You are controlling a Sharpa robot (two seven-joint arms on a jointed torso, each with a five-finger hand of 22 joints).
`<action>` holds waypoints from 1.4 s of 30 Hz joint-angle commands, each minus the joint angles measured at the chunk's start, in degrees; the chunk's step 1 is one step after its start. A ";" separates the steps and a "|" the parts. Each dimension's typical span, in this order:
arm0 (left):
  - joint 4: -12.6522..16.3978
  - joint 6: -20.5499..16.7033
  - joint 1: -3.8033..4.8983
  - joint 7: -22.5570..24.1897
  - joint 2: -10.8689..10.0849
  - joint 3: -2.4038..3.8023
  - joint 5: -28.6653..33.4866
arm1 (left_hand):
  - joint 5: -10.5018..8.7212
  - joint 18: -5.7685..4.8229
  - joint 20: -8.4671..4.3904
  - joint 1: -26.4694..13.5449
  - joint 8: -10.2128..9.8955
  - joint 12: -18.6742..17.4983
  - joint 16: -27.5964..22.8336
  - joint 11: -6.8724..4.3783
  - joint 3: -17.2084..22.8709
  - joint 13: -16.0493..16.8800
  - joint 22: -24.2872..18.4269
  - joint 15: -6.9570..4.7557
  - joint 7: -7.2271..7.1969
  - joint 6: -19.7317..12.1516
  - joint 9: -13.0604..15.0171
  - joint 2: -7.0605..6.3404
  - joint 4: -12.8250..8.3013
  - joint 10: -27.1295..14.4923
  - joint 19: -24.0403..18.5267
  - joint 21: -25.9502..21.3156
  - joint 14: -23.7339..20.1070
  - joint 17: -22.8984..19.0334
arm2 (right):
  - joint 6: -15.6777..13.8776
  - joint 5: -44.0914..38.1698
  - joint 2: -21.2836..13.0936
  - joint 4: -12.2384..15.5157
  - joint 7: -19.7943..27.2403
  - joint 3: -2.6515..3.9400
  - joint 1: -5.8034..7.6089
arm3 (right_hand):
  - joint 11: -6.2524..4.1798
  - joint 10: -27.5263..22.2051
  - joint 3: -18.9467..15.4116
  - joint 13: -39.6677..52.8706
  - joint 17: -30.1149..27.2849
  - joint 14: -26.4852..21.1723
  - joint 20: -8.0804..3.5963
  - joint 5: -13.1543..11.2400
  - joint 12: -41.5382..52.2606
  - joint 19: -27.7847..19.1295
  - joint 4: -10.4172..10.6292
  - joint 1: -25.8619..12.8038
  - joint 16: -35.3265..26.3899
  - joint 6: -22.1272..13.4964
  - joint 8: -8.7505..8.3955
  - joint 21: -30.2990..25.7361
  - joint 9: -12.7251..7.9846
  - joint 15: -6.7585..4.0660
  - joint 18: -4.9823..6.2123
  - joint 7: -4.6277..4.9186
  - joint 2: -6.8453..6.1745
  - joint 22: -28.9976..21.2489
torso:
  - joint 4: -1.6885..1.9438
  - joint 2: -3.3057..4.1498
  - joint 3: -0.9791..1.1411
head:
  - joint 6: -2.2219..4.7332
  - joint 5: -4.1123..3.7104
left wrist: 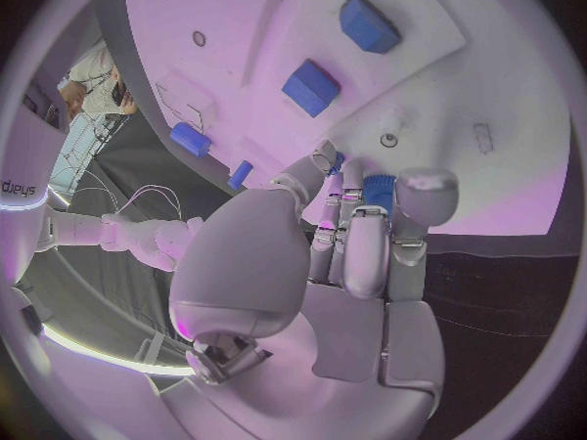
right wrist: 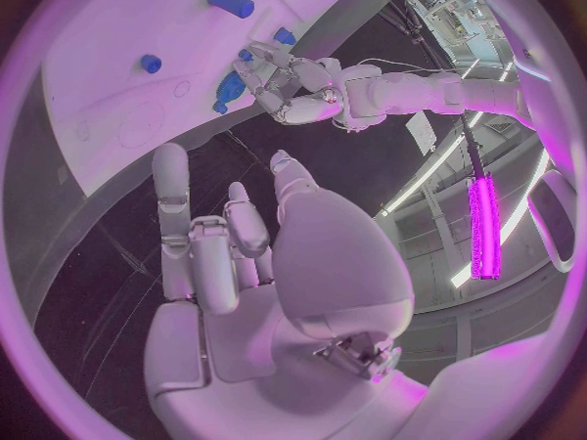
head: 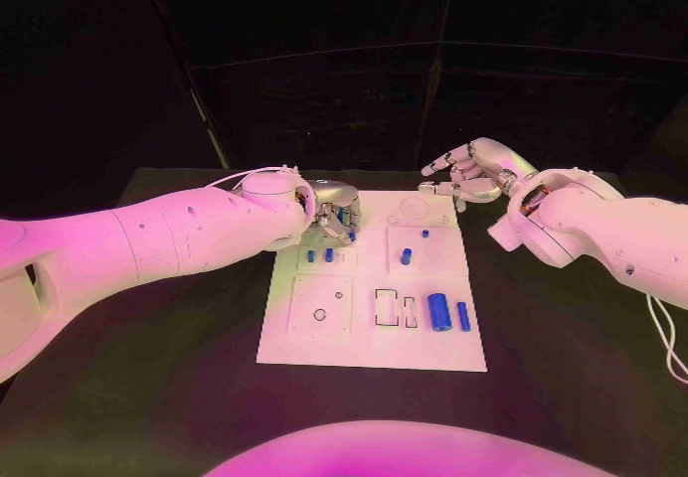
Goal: Assemble the parts on the task board
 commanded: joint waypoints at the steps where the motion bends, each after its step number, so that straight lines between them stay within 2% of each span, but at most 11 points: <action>1: -0.03 2.66 -0.51 -0.20 0.07 -0.36 -0.32 | -0.03 -0.37 -0.18 -0.10 -0.24 -0.02 0.08 0.02 0.15 -0.06 0.05 -0.28 0.00 0.57 -0.08 0.67 0.12 0.52 0.29 0.23 1.46 0.02 | 0.29 0.16 0.06 0.01 0.38 0.05 0.10 | -0.03 0.00 -0.37 0.11 1.60 3.06 -0.19 0.22 0.34 -0.23 -0.06 0.23 -0.29 -0.17 0.42 -0.23 -0.01 -0.38 0.45 -0.19 0.57 -0.01 | -0.02 0.03 -0.05 | -0.06 0.01; 7: 0.00 2.51 -0.52 0.22 0.15 -0.36 0.12 | -0.02 -0.40 -0.22 -0.18 -0.43 -0.14 0.14 -0.01 0.26 -0.10 0.21 -0.31 0.00 0.58 -0.16 0.79 0.21 0.73 0.33 0.35 1.48 0.08 | 0.31 0.16 0.12 -0.03 0.38 0.05 0.10 | -0.03 0.00 -0.37 0.11 1.60 3.06 -0.19 0.22 0.34 -0.23 -0.06 0.23 -0.29 -0.17 0.42 -0.23 -0.01 -0.38 0.45 -0.19 0.57 -0.01 | -0.04 -0.02 -0.03 | -0.14 0.01; 16: -0.12 1.05 -0.52 1.54 0.07 -0.35 1.05 | -0.03 -0.61 -0.51 -0.51 -0.68 -0.88 0.40 -0.42 1.46 -0.25 1.37 -0.63 -0.34 2.54 -0.22 2.56 1.15 2.72 0.63 1.31 1.55 0.20 | 0.32 0.16 0.15 -0.04 0.37 0.05 0.10 | -0.04 0.04 -0.37 0.16 1.58 3.05 -0.19 0.23 0.38 -0.23 -0.05 0.27 -0.30 -0.16 0.45 -0.23 -0.01 -0.39 0.45 -0.19 0.61 -0.01 | -0.03 0.02 0.00 | -0.12 0.03; 22: -0.24 -0.60 -0.52 2.12 -0.09 -0.34 1.69 | -0.11 -0.73 -0.81 0.76 -0.68 -1.51 0.50 -0.80 3.35 -0.23 2.15 -0.95 -0.55 3.98 -0.14 3.98 0.67 4.27 0.82 1.95 1.55 0.17 | 0.38 0.16 0.17 -0.05 0.35 0.05 0.10 | -0.04 0.04 -0.37 0.16 1.58 3.05 -0.19 0.23 0.38 -0.23 -0.05 0.27 -0.30 -0.16 0.45 -0.23 -0.01 -0.39 0.45 -0.19 0.61 -0.01 | -0.05 0.00 -0.04 | -0.06 -0.06; 32: 0.57 -3.46 -0.51 2.59 -0.99 -0.24 2.82 | -0.19 -0.87 -1.02 1.35 -1.09 -2.56 0.59 -0.75 4.65 -0.41 2.65 -1.02 -0.35 4.33 -0.23 3.66 -0.22 4.95 0.90 2.35 1.54 0.19 | 0.37 0.16 0.15 -0.10 0.38 0.05 0.10 | -0.04 0.04 -0.37 0.16 1.58 3.05 -0.19 0.23 0.38 -0.23 -0.05 0.27 -0.30 -0.16 0.45 -0.23 -0.01 -0.39 0.45 -0.19 0.61 -0.01 | 0.08 -0.07 -0.03 | 0.06 -0.16; 34: 1.09 -4.25 -0.50 2.74 -1.37 0.03 3.13 | -0.18 -0.93 -1.00 1.34 -1.29 -3.00 0.62 -0.62 5.00 -0.48 2.83 -0.93 -0.21 4.30 -0.29 3.49 -0.39 4.90 0.93 2.49 1.54 0.19 | 0.35 0.16 0.14 -0.15 0.40 0.05 0.09 | -0.04 0.04 -0.37 0.16 1.58 3.05 -0.19 0.23 0.38 -0.23 -0.05 0.27 -0.30 -0.16 0.45 -0.23 -0.01 -0.39 0.45 -0.19 0.61 -0.01 | 0.11 -0.08 -0.03 | 0.14 -0.17; 40: 3.17 -5.81 -0.49 2.91 -3.00 2.02 3.49 | -0.19 -1.01 -0.95 1.30 -1.64 -3.70 0.65 -0.44 5.56 -0.54 3.11 -0.79 -0.01 4.25 -0.39 3.01 -0.76 4.90 0.96 2.72 1.53 0.17 | 0.35 0.16 0.10 -0.29 0.41 0.05 0.09 | -0.04 0.04 -0.37 0.16 1.58 3.05 -0.19 0.23 0.38 -0.23 -0.05 0.27 -0.30 -0.16 0.45 -0.23 -0.01 -0.39 0.45 -0.19 0.61 -0.01 | 0.07 -0.06 -0.05 | 0.40 -0.06; 42: 4.09 -5.93 -0.49 2.80 -3.76 2.51 3.53 | -0.19 -1.02 -0.93 1.30 -1.71 -3.87 0.67 -0.40 5.69 -0.55 3.16 -0.76 0.01 4.27 -0.41 2.87 -0.88 4.90 0.96 2.76 1.53 0.19 | 0.35 0.16 0.09 -0.32 0.42 0.05 0.09 | -0.05 0.02 -0.36 0.11 1.56 3.05 -0.20 0.24 0.36 -0.23 -0.06 0.41 -0.31 -0.11 0.51 -0.26 0.00 -0.40 0.46 -0.21 0.73 -0.06 | 0.12 -0.09 -0.04 | 0.44 -0.05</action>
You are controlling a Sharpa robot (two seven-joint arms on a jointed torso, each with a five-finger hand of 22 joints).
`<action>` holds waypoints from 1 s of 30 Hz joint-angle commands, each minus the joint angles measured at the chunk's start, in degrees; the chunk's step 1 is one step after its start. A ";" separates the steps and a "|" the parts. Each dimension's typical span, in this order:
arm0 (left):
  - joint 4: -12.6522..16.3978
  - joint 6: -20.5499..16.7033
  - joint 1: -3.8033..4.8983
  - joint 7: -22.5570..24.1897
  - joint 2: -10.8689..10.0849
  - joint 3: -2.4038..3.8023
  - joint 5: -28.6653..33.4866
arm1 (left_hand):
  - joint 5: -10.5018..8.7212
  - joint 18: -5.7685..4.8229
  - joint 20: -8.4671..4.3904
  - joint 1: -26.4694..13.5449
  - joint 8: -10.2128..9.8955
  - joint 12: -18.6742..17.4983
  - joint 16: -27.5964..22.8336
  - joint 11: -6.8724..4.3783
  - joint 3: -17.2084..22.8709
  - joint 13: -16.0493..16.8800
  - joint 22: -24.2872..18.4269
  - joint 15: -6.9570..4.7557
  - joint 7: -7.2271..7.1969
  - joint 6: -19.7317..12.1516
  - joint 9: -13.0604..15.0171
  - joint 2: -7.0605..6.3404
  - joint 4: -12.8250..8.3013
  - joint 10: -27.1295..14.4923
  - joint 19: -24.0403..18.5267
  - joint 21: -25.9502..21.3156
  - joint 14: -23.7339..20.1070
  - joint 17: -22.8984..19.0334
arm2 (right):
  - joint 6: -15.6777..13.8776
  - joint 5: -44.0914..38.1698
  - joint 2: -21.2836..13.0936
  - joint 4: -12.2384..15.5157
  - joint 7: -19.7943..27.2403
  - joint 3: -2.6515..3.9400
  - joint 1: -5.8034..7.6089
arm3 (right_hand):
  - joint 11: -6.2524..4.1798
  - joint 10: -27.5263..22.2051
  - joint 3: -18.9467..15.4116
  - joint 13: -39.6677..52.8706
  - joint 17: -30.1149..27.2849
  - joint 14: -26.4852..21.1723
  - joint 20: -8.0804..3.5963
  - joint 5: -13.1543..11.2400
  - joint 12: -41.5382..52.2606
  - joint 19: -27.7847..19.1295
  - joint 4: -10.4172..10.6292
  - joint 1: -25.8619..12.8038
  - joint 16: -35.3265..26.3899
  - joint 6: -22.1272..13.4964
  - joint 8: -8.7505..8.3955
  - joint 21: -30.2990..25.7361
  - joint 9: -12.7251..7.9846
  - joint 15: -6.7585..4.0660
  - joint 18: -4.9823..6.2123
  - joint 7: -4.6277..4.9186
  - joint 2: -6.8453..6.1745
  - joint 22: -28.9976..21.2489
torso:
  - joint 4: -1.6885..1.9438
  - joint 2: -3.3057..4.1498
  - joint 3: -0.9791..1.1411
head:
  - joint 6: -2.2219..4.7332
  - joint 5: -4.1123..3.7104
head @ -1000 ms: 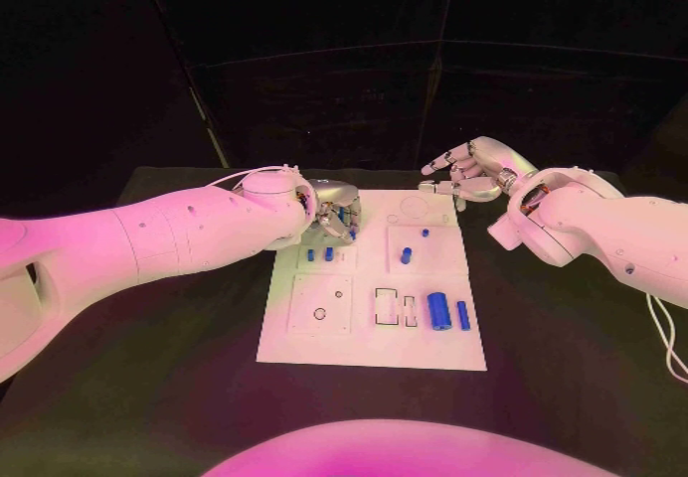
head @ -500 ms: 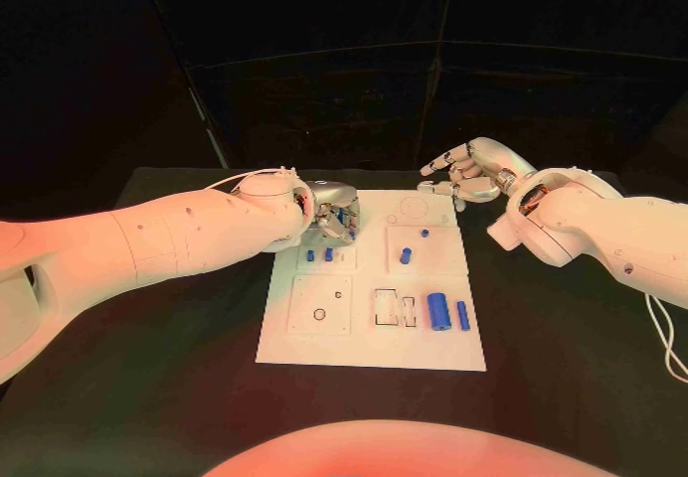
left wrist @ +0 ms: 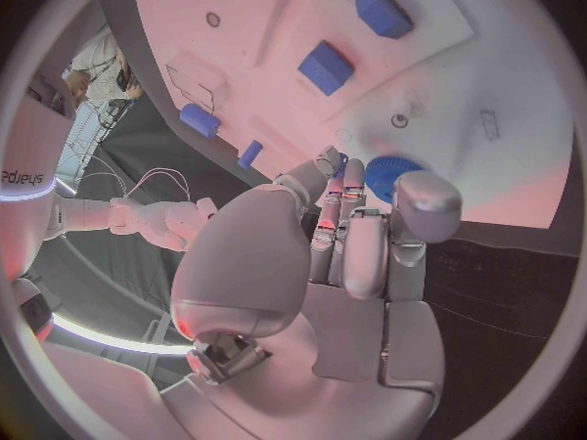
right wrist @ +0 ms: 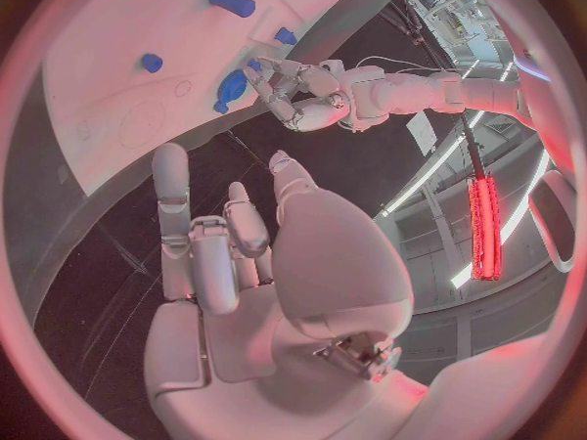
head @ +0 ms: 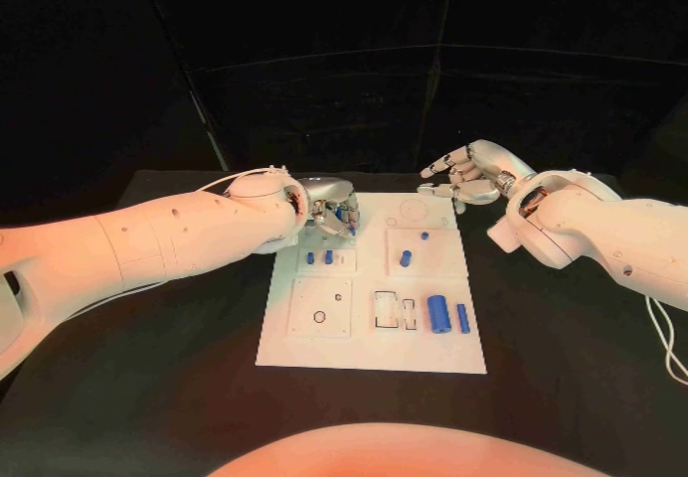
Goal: Assemble the parts on the task board
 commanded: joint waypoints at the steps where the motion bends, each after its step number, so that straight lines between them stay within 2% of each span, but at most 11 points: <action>1: 1.68 -2.10 0.13 0.56 -1.28 0.63 0.88 | -0.14 -1.02 -0.08 -0.17 -0.43 -0.37 0.21 0.35 0.49 -0.09 0.08 -0.10 0.42 0.19 -0.03 -0.70 -0.09 0.08 0.12 0.20 1.72 -0.02 | 0.22 0.16 -0.02 -0.04 0.42 0.05 0.09 | -0.05 0.02 -0.36 0.02 1.57 3.05 -0.20 0.24 0.36 -0.23 -0.06 0.18 -0.31 -0.11 0.31 -0.26 0.00 -0.41 0.46 -0.21 0.51 -0.06 | 0.07 -0.01 0.05 | 0.23 0.13; 4: 3.36 -2.48 0.13 0.37 -2.80 1.13 0.91 | -0.14 -1.03 -0.07 -0.20 -0.49 -0.51 0.21 0.37 0.58 -0.10 0.09 -0.07 0.45 0.21 -0.04 -0.85 -0.18 0.09 0.10 0.20 1.71 -0.04 | 0.18 0.16 -0.04 -0.11 0.44 0.05 0.09 | -0.05 0.02 -0.36 0.02 1.57 3.05 -0.20 0.24 0.36 -0.23 -0.06 0.18 -0.31 -0.11 0.31 -0.26 0.00 -0.41 0.46 -0.21 0.51 -0.06 | 0.19 0.04 0.01 | 0.35 0.27; 8: 5.10 -2.40 0.13 -0.06 -4.71 1.45 0.93 | -0.14 -1.04 -0.04 -0.27 -0.56 -0.68 0.23 0.41 0.69 -0.09 0.14 -0.04 0.49 0.26 -0.06 -1.06 -0.28 0.16 0.10 0.23 1.71 -0.03 | 0.19 0.16 -0.04 -0.18 0.44 0.04 0.08 | -0.05 0.02 -0.36 0.02 1.57 3.05 -0.20 0.24 0.36 -0.23 -0.06 0.18 -0.31 -0.11 0.31 -0.26 0.00 -0.41 0.46 -0.21 0.51 -0.06 | 0.42 0.05 -0.06 | 0.32 0.21; 14: 6.97 -0.93 0.14 -1.08 -7.68 1.60 1.17 | -0.15 -1.06 0.00 -0.81 -0.67 -0.97 0.21 0.44 0.69 -0.04 0.28 0.01 0.48 0.50 -0.07 -1.59 -0.24 0.51 0.08 0.32 1.68 -0.13 | 0.18 0.16 -0.10 -0.27 0.42 0.04 0.08 | -0.06 0.05 -0.34 0.06 1.60 3.06 -0.21 0.25 0.39 -0.23 -0.06 0.23 -0.31 -0.10 0.33 -0.28 0.00 -0.41 0.46 -0.22 0.58 -0.09 | 0.32 0.00 -0.02 | 0.26 0.46; 17: 7.49 0.13 0.13 -1.56 -8.98 1.61 1.43 | -0.15 -1.05 0.02 -1.08 -0.74 -1.13 0.20 0.43 0.64 -0.03 0.30 0.02 0.46 0.58 -0.08 -1.89 -0.22 0.65 0.06 0.32 1.67 -0.18 | 0.18 0.16 -0.13 -0.30 0.40 0.04 0.08 | -0.06 0.05 -0.34 0.06 1.60 3.06 -0.21 0.25 0.39 -0.23 -0.06 0.23 -0.31 -0.10 0.33 -0.28 0.00 -0.41 0.46 -0.22 0.58 -0.09 | 0.39 0.05 -0.04 | 0.26 0.46; 19: 7.53 0.65 0.12 -1.77 -9.39 1.60 1.50 | -0.15 -1.04 0.02 -1.22 -0.81 -1.24 0.17 0.41 0.60 -0.03 0.27 0.01 0.43 0.60 -0.09 -2.14 -0.24 0.73 0.03 0.28 1.65 -0.25 | 0.18 0.16 -0.13 -0.30 0.40 0.04 0.07 | -0.06 0.05 -0.34 0.06 1.60 3.06 -0.21 0.25 0.39 -0.23 -0.06 0.23 -0.31 -0.10 0.33 -0.28 0.00 -0.41 0.46 -0.22 0.58 -0.09 | 0.45 0.07 -0.06 | 0.30 0.48; 25: 6.99 1.18 0.08 -2.04 -9.63 1.59 1.58 | -0.15 -1.02 0.02 -1.35 -0.88 -1.36 0.14 0.40 0.58 -0.02 0.20 0.00 0.41 0.62 -0.11 -2.36 -0.26 0.81 -0.01 0.20 1.63 -0.32 | 0.19 0.16 -0.11 -0.32 0.41 0.04 0.07 | -0.06 0.05 -0.34 0.06 1.60 3.06 -0.21 0.25 0.39 -0.23 -0.06 0.23 -0.31 -0.10 0.33 -0.28 0.00 -0.41 0.46 -0.22 0.58 -0.09 | 0.25 0.11 -0.05 | 0.28 0.75; 30: 6.25 1.19 0.05 -2.05 -9.36 1.58 1.60 | -0.15 -1.02 0.02 -1.35 -0.88 -1.36 0.14 0.40 0.58 -0.02 0.20 0.00 0.41 0.62 -0.11 -2.36 -0.26 0.81 -0.01 0.20 1.63 -0.32 | 0.17 0.16 -0.12 -0.32 0.41 0.04 0.07 | -0.06 0.05 -0.34 0.06 1.60 3.06 -0.21 0.25 0.39 -0.23 -0.06 0.23 -0.31 -0.10 0.33 -0.28 0.00 -0.41 0.46 -0.22 0.58 -0.09 | 0.07 0.03 0.08 | 0.20 0.83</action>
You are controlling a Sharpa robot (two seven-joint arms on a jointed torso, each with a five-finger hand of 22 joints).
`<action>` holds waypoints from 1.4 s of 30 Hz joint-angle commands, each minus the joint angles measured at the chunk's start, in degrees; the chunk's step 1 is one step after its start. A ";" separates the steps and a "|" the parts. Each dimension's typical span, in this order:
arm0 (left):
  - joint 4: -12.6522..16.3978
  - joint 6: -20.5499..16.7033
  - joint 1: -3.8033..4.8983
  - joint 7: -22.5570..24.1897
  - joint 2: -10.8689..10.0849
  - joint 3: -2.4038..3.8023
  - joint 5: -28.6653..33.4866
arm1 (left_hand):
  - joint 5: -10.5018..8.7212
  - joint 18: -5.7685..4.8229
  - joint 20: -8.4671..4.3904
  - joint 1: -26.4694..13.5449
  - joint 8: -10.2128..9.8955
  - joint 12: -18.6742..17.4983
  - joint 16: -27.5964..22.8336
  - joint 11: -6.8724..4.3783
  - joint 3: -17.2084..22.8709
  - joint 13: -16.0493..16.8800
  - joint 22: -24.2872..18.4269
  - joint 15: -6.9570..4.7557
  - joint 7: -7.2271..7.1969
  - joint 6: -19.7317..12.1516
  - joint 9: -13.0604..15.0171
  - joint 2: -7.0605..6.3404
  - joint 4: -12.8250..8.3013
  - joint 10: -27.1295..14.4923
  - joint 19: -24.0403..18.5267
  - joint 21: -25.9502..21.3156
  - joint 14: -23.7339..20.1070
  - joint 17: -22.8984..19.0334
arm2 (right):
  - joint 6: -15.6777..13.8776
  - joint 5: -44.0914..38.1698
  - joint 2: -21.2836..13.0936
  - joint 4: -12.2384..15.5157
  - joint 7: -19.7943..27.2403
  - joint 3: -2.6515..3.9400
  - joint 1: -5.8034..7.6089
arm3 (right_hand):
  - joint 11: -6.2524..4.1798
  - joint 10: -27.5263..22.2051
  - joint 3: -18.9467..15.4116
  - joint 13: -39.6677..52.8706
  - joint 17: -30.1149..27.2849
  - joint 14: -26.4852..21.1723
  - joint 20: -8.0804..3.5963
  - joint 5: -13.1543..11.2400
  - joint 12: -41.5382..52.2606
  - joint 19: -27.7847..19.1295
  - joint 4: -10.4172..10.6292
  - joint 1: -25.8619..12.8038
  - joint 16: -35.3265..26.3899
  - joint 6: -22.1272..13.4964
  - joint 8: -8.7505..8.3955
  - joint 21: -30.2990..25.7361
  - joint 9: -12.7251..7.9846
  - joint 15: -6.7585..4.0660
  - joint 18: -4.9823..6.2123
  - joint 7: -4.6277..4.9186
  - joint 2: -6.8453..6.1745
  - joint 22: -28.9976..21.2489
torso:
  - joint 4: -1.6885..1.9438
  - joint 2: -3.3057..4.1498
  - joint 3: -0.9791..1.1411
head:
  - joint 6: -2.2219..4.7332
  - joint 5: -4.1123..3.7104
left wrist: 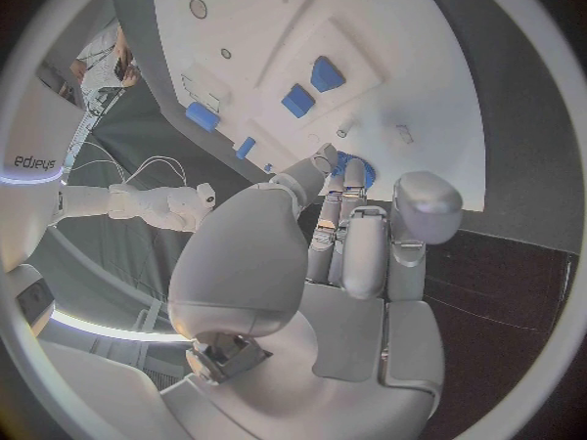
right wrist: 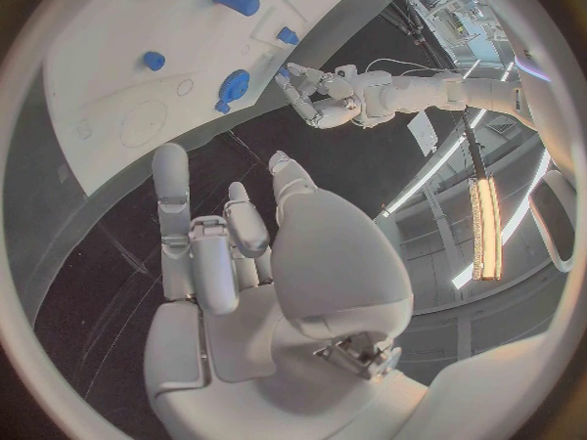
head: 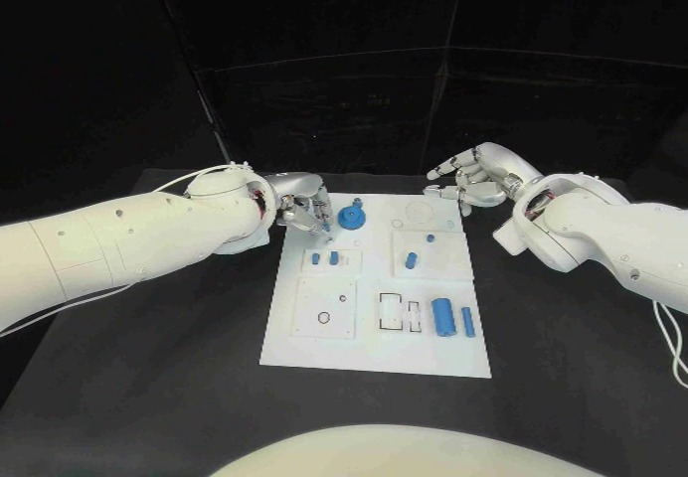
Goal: Assemble the parts on the task board
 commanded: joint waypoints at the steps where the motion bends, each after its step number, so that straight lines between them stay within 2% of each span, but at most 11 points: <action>1: -0.51 0.98 0.04 -0.43 0.32 0.03 0.39 | -0.18 -1.02 0.02 0.04 -0.19 -0.20 0.14 -0.02 0.19 0.06 -0.03 0.00 0.01 0.20 -0.10 -0.44 0.13 0.39 0.00 0.20 1.63 -0.09 | 0.16 0.16 -0.02 0.02 0.40 0.04 0.09 | -0.06 0.05 -0.34 0.07 1.60 3.06 -0.21 0.25 0.39 -0.23 -0.06 0.00 -0.31 -0.10 0.33 -0.28 0.00 -0.41 0.47 -0.22 0.36 -0.09 | -0.18 -0.04 0.11 | -0.03 -0.02; 8: -2.34 1.46 -0.13 -0.42 1.89 0.00 0.38 | -0.19 -1.01 0.04 -0.46 -0.42 -0.53 0.13 0.01 0.07 0.06 -0.02 0.01 0.02 0.18 -0.16 -0.92 0.25 0.53 -0.06 0.15 1.60 -0.13 | 0.19 0.16 0.04 -0.03 0.38 0.04 0.08 | -0.06 0.05 -0.34 0.07 1.60 3.06 -0.21 0.25 0.39 -0.23 -0.06 0.00 -0.31 -0.10 0.33 -0.28 0.00 -0.41 0.47 -0.22 0.36 -0.09 | 0.01 0.00 0.09 | -0.12 -0.08; 10: -2.77 1.95 -0.25 -0.63 2.25 -0.03 0.38 | -0.19 -1.00 0.04 -0.47 -0.43 -0.54 0.13 0.01 0.07 0.06 -0.03 0.01 0.02 0.18 -0.16 -0.93 0.26 0.53 -0.06 0.14 1.60 -0.14 | 0.21 0.16 0.07 -0.02 0.37 0.04 0.08 | -0.06 0.05 -0.34 0.07 1.60 3.06 -0.21 0.25 0.39 -0.23 -0.06 0.00 -0.31 -0.10 0.33 -0.28 0.00 -0.41 0.47 -0.22 0.36 -0.09 | -0.10 0.01 0.12 | -0.10 0.01; 14: -3.28 2.75 -0.47 -0.96 2.63 -0.05 0.37 | -0.18 -1.00 0.05 -0.51 -0.46 -0.59 0.09 0.02 0.07 0.06 -0.05 0.02 0.01 0.17 -0.17 -0.98 0.27 0.53 -0.08 0.12 1.58 -0.21 | 0.23 0.16 0.08 -0.02 0.35 0.04 0.08 | -0.06 0.05 -0.34 0.07 1.60 3.06 -0.21 0.25 0.39 -0.23 -0.06 0.00 -0.31 -0.10 0.33 -0.28 0.00 -0.41 0.47 -0.22 0.36 -0.09 | -0.09 0.00 0.06 | -0.21 -0.14; 42: -3.30 5.08 -0.72 -1.45 3.16 -0.11 0.37 | -0.18 -1.00 0.05 -0.52 -0.49 -0.68 0.07 -0.09 0.19 0.12 0.05 -0.02 -0.09 0.38 -0.15 -0.94 0.28 0.85 -0.11 0.18 1.55 -0.26 | 0.20 0.16 0.11 -0.01 0.34 0.04 0.08 | -0.06 0.05 -0.34 0.07 1.60 3.06 -0.21 0.25 0.39 -0.23 -0.06 0.00 -0.31 -0.10 0.33 -0.28 0.00 -0.41 0.47 -0.22 0.36 -0.09 | -0.06 -0.02 0.08 | -0.56 -0.23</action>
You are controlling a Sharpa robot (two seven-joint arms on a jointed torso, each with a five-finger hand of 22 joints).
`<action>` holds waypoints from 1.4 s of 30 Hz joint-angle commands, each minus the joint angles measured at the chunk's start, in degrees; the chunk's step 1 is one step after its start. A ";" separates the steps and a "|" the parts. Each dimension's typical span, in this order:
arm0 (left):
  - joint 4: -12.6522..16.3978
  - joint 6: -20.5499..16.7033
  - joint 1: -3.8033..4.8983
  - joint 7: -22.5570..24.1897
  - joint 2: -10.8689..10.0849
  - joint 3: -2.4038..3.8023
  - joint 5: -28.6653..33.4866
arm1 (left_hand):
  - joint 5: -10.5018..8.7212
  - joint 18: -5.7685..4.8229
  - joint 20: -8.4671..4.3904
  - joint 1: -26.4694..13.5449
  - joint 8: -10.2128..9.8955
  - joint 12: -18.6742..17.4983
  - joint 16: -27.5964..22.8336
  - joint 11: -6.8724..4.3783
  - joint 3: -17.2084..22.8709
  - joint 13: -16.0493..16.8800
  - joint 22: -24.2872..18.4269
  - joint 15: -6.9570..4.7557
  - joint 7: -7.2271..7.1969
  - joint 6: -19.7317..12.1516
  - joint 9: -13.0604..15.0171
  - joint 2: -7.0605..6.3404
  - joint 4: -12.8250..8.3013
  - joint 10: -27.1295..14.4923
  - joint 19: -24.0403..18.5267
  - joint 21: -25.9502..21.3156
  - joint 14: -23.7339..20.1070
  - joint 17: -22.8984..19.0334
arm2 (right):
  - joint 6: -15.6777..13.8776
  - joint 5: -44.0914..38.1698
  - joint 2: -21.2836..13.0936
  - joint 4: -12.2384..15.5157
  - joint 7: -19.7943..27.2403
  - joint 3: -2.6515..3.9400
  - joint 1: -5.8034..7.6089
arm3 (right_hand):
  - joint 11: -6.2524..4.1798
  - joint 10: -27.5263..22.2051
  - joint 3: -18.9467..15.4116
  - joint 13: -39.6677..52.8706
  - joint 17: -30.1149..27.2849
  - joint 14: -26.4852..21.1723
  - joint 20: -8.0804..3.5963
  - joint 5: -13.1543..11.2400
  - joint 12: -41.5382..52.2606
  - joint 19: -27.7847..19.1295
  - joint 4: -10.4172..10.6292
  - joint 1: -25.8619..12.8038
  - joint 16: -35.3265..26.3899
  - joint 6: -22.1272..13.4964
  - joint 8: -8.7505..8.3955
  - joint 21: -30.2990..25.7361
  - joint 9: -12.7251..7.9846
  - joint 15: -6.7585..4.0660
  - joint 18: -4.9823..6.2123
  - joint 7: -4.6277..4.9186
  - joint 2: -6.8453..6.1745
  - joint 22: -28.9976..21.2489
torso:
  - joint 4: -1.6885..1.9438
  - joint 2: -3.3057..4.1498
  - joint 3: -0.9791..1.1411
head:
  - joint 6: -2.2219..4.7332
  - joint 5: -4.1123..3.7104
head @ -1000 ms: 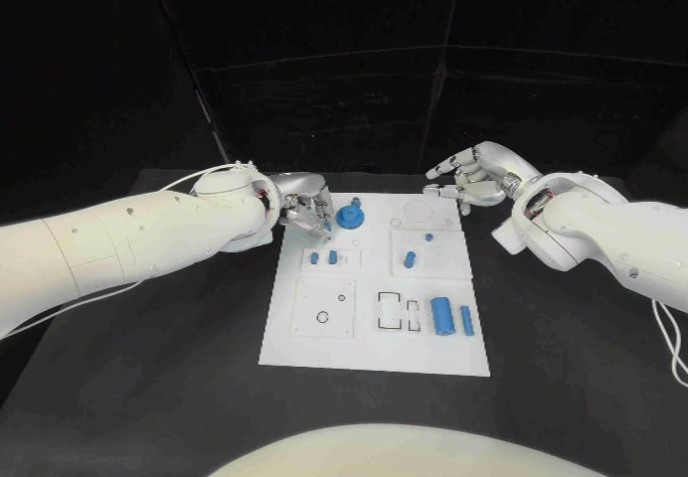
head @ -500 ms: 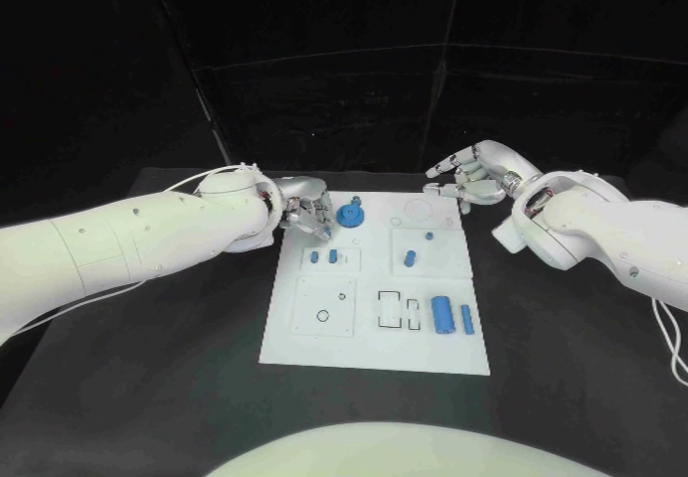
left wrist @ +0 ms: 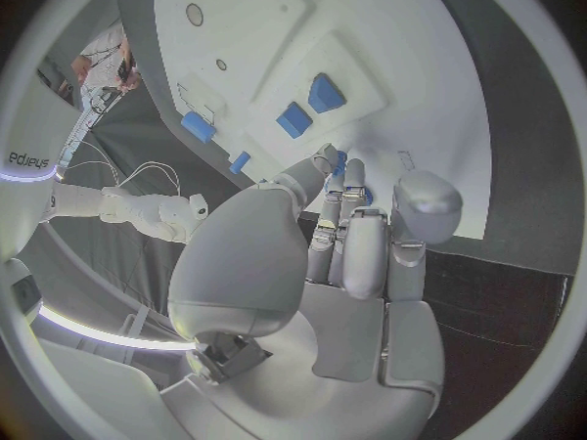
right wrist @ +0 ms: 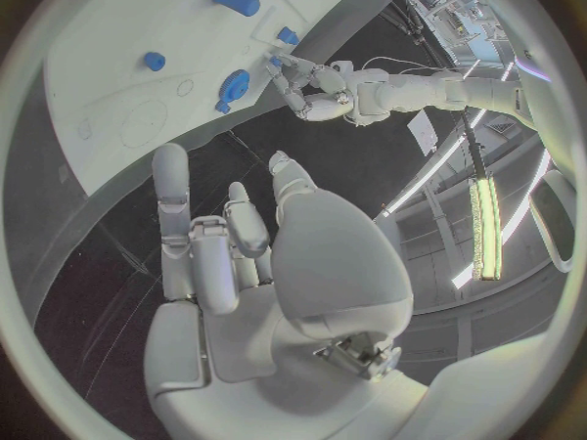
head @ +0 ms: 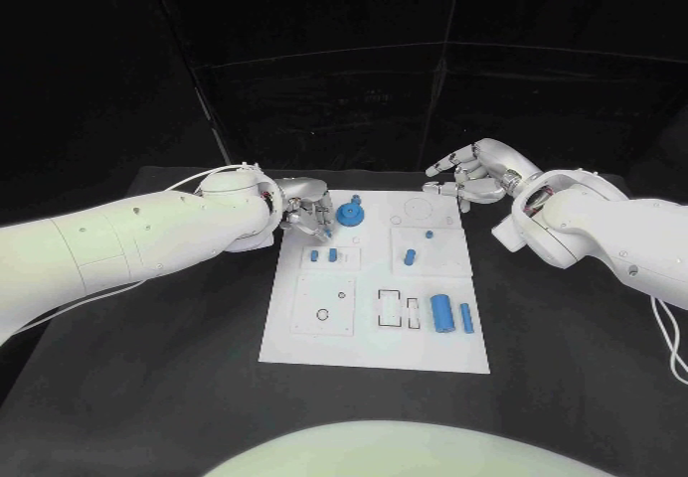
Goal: Assemble the parts on the task board
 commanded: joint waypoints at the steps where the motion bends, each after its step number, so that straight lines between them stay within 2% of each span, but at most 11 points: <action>1: 0.08 0.95 0.05 -0.20 0.06 0.01 0.15 | -0.18 -1.00 0.04 0.01 -0.24 -0.30 0.07 -0.08 0.20 0.08 0.07 -0.02 -0.07 0.40 -0.06 -0.42 0.29 0.44 -0.10 0.18 1.55 -0.03 | 0.18 0.15 0.03 0.02 0.36 0.04 0.09 | -0.06 0.05 -0.34 0.07 1.56 3.06 -0.21 0.25 0.39 -0.23 -0.06 0.00 -0.31 -0.10 0.33 -0.28 0.00 -0.41 0.47 -0.22 0.36 -0.09 | 0.01 -0.01 0.01 | -0.03 -0.05; 13: 0.20 1.30 0.04 -0.36 0.25 0.01 0.14 | -0.18 -1.03 0.04 0.04 -0.24 -0.32 0.15 -0.13 0.25 0.11 0.23 -0.05 -0.12 0.51 -0.05 -0.42 0.27 0.57 -0.09 0.32 1.58 0.13 | 0.07 -0.21 0.11 -0.01 0.42 0.04 0.09 | -0.08 0.00 -0.37 0.01 1.57 3.07 -0.23 0.24 0.37 -0.19 -0.07 0.20 -0.32 -0.11 0.40 -0.28 -0.01 -0.43 0.46 -0.23 0.50 -0.08 | -0.04 0.02 -0.03 | -0.03 -0.16; 19: 0.17 1.75 0.03 -0.41 0.33 0.01 0.14 | -0.19 -1.02 0.04 -0.32 -0.47 -0.54 0.13 -0.08 0.05 0.12 0.25 -0.06 -0.07 0.37 -0.11 -0.84 0.35 0.65 -0.16 0.28 1.54 0.07 | 0.06 -0.32 0.12 -0.01 0.43 0.04 0.09 | -0.08 0.00 -0.37 0.01 1.57 3.07 -0.23 0.24 0.37 -0.19 -0.07 0.20 -0.32 -0.11 0.40 -0.28 -0.01 -0.43 0.46 -0.23 0.50 -0.08 | 0.01 0.01 -0.01 | -0.10 -0.29; 28: -0.20 2.24 0.04 -0.94 0.49 0.01 0.15 | -0.19 -1.02 0.14 -1.23 -1.63 -1.37 0.05 0.20 -0.36 0.07 0.17 0.12 0.24 -0.95 -0.45 -1.60 0.75 0.35 -0.30 0.09 1.47 -0.13 | 0.09 -0.35 0.21 -0.09 0.43 0.04 0.09 | -0.08 0.00 -0.37 0.01 1.57 3.07 -0.23 0.24 0.37 -0.19 -0.07 0.20 -0.32 -0.11 0.40 -0.28 -0.01 -0.43 0.46 -0.23 0.50 -0.08 | -0.02 0.00 0.01 | -0.21 -0.32; 34: -0.46 2.30 0.04 -1.19 0.58 0.01 0.15 | -0.19 -1.00 0.32 -1.66 -3.43 -2.26 -0.03 0.47 -0.57 0.01 0.00 0.36 0.57 -3.58 -0.79 -2.13 1.02 -0.40 -0.42 -0.18 1.41 -0.34 | 0.11 -0.35 0.24 -0.12 0.43 0.04 0.09 | -0.08 0.00 -0.37 0.01 1.57 3.07 -0.23 0.24 0.37 -0.19 -0.07 0.20 -0.32 -0.11 0.40 -0.28 -0.01 -0.43 0.46 -0.23 0.50 -0.08 | -0.01 0.02 0.02 | -0.19 -0.38; 42: -0.49 1.98 0.04 -1.23 0.50 0.01 0.15 | -0.19 -0.96 0.41 -1.90 -4.35 -2.74 -0.06 0.51 -0.80 0.06 -0.03 0.41 0.75 -4.83 -0.75 -2.52 1.21 -0.65 -0.48 -0.29 1.37 -0.45 | 0.14 -0.35 0.19 -0.14 0.39 0.04 0.09 | -0.08 0.00 -0.37 0.01 1.57 3.07 -0.23 0.24 0.37 -0.19 -0.07 0.20 -0.32 -0.11 0.40 -0.28 -0.01 -0.43 0.46 -0.23 0.50 -0.08 | 0.04 -0.02 -0.01 | -0.25 -0.44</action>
